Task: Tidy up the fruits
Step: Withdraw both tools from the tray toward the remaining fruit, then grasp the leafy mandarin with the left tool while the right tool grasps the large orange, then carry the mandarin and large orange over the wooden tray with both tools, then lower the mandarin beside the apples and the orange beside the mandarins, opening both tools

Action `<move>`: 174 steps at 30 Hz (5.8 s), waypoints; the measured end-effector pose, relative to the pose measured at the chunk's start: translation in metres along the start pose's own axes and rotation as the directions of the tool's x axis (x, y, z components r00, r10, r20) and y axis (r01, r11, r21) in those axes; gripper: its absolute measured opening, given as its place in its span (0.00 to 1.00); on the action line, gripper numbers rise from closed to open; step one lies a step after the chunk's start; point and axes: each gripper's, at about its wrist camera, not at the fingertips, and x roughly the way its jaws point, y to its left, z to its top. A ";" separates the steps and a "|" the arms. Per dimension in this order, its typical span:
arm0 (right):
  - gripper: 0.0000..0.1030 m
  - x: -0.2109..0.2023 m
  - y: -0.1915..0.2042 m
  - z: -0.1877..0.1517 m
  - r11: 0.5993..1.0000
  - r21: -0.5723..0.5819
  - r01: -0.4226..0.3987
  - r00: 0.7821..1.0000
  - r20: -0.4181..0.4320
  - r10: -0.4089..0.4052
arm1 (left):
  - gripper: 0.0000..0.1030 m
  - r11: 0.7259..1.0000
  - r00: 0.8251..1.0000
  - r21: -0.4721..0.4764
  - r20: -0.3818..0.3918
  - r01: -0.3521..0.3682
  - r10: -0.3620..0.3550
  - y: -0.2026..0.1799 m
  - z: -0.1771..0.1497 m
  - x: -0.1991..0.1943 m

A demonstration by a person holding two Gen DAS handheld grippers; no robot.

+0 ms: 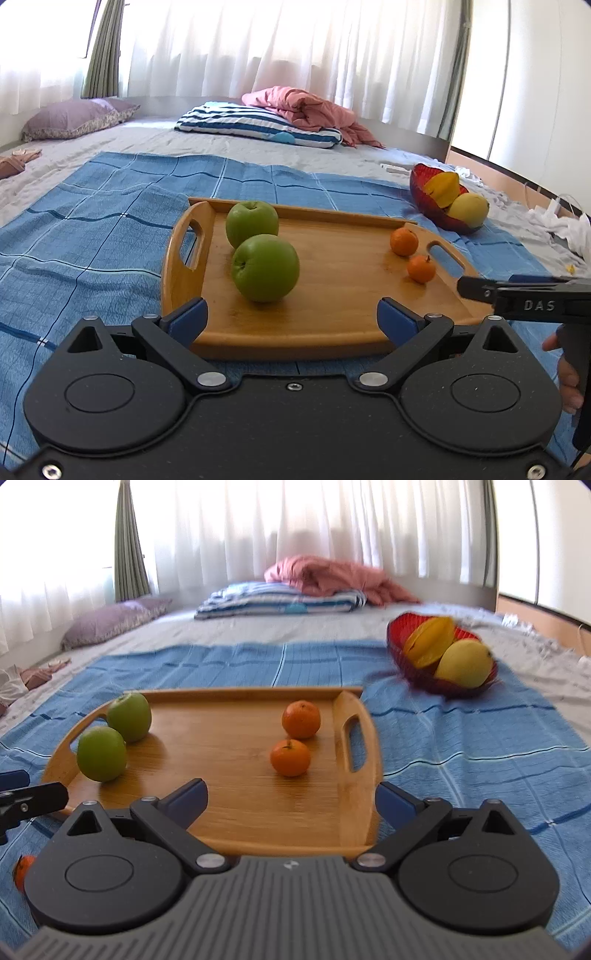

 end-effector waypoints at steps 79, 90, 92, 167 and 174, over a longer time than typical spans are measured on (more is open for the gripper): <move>0.53 -0.073 0.004 -0.112 0.999 0.047 -0.019 0.976 0.216 0.009 | 0.37 0.998 0.998 0.030 0.028 -0.061 0.060 0.000 -0.084 -0.045; 0.53 -0.064 -0.008 -0.101 0.988 0.136 -0.071 0.988 0.148 0.050 | 0.37 0.996 0.997 0.031 0.020 -0.082 0.081 -0.002 -0.081 -0.045; 0.54 -0.061 -0.014 -0.098 0.978 0.188 -0.093 0.990 0.125 0.071 | 0.37 0.996 0.996 0.027 0.015 -0.084 0.084 -0.002 -0.080 -0.045; 0.52 0.029 -0.013 -0.018 0.990 0.135 -0.037 0.999 0.033 0.033 | 0.37 0.996 0.995 -0.031 -0.062 -0.084 0.082 0.010 -0.004 0.061; 0.52 0.026 -0.013 -0.020 0.991 0.131 -0.042 0.999 0.025 0.039 | 0.37 0.996 0.995 -0.035 -0.063 -0.085 0.082 0.011 -0.004 0.062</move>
